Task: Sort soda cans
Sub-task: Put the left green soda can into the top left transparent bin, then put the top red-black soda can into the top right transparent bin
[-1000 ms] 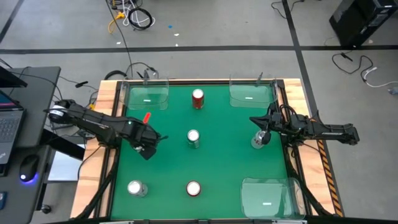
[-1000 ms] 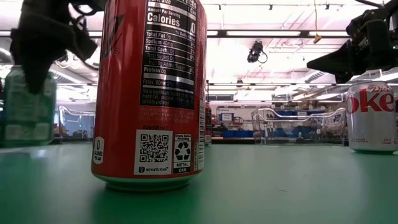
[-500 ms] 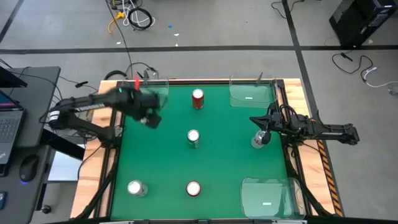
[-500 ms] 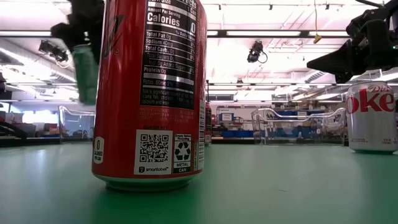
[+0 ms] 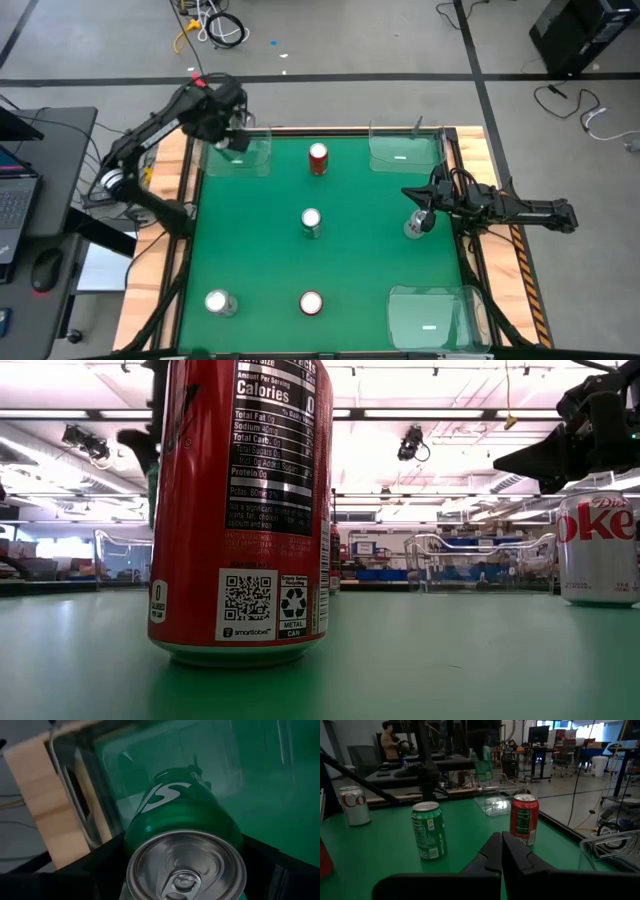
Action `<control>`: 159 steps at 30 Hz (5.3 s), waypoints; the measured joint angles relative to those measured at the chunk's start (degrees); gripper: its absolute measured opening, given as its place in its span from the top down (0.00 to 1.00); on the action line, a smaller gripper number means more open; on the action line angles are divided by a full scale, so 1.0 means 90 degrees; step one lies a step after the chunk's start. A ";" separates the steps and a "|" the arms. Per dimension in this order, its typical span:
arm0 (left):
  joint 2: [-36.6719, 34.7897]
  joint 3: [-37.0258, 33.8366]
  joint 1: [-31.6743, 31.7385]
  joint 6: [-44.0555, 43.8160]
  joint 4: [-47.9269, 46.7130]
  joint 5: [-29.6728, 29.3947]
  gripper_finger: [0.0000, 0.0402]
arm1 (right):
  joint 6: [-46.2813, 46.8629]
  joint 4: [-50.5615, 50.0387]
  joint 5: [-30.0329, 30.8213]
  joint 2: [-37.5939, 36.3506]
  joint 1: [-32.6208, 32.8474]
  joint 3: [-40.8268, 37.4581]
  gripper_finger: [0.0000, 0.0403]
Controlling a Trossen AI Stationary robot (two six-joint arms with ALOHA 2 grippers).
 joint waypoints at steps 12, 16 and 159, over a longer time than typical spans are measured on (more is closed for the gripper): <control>0.1264 0.0227 0.1318 0.0646 0.0009 0.0199 0.25 | -0.0002 0.0000 0.0000 -0.0002 0.0002 -0.0002 1.00; 0.1284 0.0037 0.1532 0.0655 0.0210 0.0399 0.25 | 0.0000 0.0001 -0.0001 -0.0001 0.0002 -0.0001 1.00; -0.1682 -0.2669 -0.1340 0.4396 0.8999 0.3102 1.00 | 0.0099 0.2000 -0.0917 0.9852 -0.1828 0.6000 0.34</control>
